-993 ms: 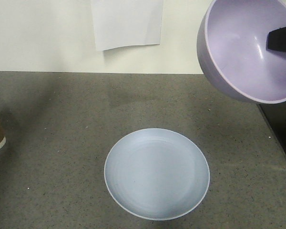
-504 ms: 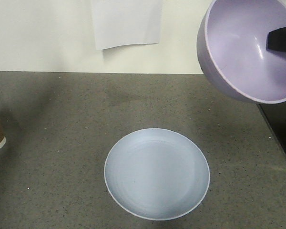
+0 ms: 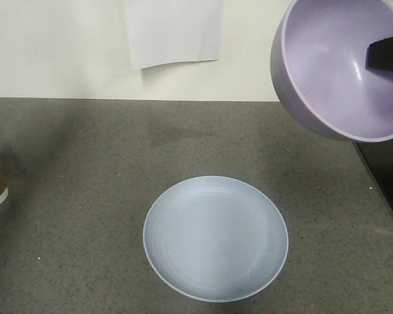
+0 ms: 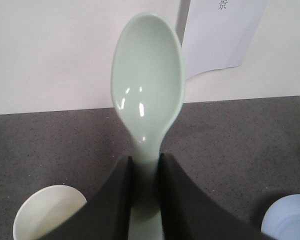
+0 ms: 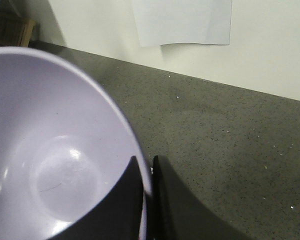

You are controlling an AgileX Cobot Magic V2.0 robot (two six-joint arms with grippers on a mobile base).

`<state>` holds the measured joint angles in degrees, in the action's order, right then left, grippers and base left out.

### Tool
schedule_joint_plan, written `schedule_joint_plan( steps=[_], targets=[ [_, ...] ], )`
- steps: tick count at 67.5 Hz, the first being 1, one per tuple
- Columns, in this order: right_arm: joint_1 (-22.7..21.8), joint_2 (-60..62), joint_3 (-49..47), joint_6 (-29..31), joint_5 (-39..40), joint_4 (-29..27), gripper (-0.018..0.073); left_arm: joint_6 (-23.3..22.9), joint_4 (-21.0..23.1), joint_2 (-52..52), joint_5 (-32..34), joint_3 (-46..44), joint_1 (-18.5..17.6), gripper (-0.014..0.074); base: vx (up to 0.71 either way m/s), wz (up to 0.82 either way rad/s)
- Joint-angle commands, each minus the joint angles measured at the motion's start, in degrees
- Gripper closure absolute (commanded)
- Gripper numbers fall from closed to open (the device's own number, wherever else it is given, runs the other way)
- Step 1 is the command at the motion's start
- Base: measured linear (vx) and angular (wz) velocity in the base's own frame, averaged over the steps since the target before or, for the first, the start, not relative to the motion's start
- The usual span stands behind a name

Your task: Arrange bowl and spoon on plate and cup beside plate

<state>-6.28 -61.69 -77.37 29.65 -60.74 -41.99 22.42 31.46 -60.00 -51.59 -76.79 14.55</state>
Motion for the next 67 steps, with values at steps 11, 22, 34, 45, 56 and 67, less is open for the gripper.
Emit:
schedule_joint_plan(
  steps=[11, 22, 34, 45, 56, 67],
  targets=[
    [-0.3, 0.8, -1.8, 0.3, 2.8, -2.8, 0.0565, 0.0, 2.2, 0.9, 4.1, -1.4, -0.1, 0.0603, 0.00, 0.00],
    [-0.3, 0.8, -1.8, 0.3, 2.8, -2.8, 0.0565, 0.0, 2.2, 0.9, 4.1, -1.4, -0.1, 0.0603, 0.00, 0.00],
    [-0.3, 0.8, -1.8, 0.3, 3.0, -2.8, 0.0565, 0.0, 2.2, 0.9, 4.1, -1.4, -0.1, 0.0603, 0.00, 0.00],
    [-0.3, 0.6, -1.8, 0.4, 3.7, -3.2, 0.0565, 0.0, 2.2, 0.9, 4.1, -1.4, -0.1, 0.0603, 0.00, 0.00],
    [-0.3, -3.2, -1.8, 4.7, 2.8, -6.3, 0.0565, 0.0, 2.2, 0.9, 4.1, -1.4, -0.1, 0.0603, 0.00, 0.00],
    [-0.3, -11.8, -1.8, 11.8, -3.3, -12.2, 0.0565, 0.0, 2.2, 0.9, 4.1, -1.4, -0.1, 0.0603, 0.00, 0.00]
  ],
)
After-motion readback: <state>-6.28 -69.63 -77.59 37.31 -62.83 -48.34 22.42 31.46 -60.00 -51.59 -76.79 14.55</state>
